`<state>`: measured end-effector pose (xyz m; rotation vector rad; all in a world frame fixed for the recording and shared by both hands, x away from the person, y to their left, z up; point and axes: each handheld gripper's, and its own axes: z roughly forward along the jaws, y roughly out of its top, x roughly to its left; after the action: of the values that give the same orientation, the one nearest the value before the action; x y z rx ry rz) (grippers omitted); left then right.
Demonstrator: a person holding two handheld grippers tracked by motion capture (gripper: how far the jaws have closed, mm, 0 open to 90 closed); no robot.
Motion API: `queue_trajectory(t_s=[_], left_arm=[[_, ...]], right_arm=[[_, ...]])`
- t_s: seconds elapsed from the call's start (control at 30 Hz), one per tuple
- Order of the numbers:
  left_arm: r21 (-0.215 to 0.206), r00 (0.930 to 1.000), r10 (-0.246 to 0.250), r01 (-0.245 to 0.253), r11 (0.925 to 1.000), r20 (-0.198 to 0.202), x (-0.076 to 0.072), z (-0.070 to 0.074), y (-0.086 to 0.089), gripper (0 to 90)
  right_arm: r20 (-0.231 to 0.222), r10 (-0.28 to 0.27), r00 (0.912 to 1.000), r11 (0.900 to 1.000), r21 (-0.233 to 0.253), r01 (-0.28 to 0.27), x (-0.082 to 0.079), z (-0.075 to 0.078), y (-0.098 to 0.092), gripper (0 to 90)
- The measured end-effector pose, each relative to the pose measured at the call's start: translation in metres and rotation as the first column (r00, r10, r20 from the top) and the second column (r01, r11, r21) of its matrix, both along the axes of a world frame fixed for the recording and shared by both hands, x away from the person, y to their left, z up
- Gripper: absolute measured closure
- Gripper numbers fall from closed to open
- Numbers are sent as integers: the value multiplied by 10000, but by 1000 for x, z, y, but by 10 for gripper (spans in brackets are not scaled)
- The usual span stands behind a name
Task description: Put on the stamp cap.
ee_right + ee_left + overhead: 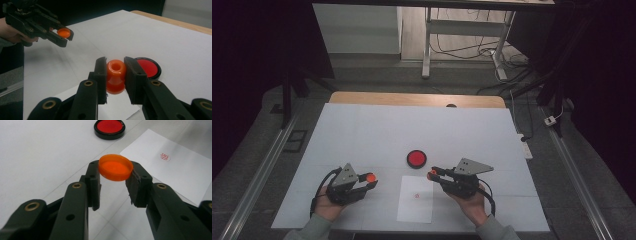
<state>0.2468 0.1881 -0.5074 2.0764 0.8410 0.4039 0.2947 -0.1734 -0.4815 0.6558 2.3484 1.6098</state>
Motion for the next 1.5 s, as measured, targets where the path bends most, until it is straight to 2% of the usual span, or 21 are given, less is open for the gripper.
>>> queue_trajectory(t_s=[1.2, 1.5], left_arm=[[326, 9960, -886, 882, 9956, 107, 11, 2, -41, 644], [372, 9954, -950, 947, 9948, 71, 11, 2, -44, 644]], right_arm=[[-7, -31, 10000, 10000, 56, 31, 0, 0, 0, 721], [0, -37, 10000, 10000, 48, 37, 0, 0, -1, 720]])
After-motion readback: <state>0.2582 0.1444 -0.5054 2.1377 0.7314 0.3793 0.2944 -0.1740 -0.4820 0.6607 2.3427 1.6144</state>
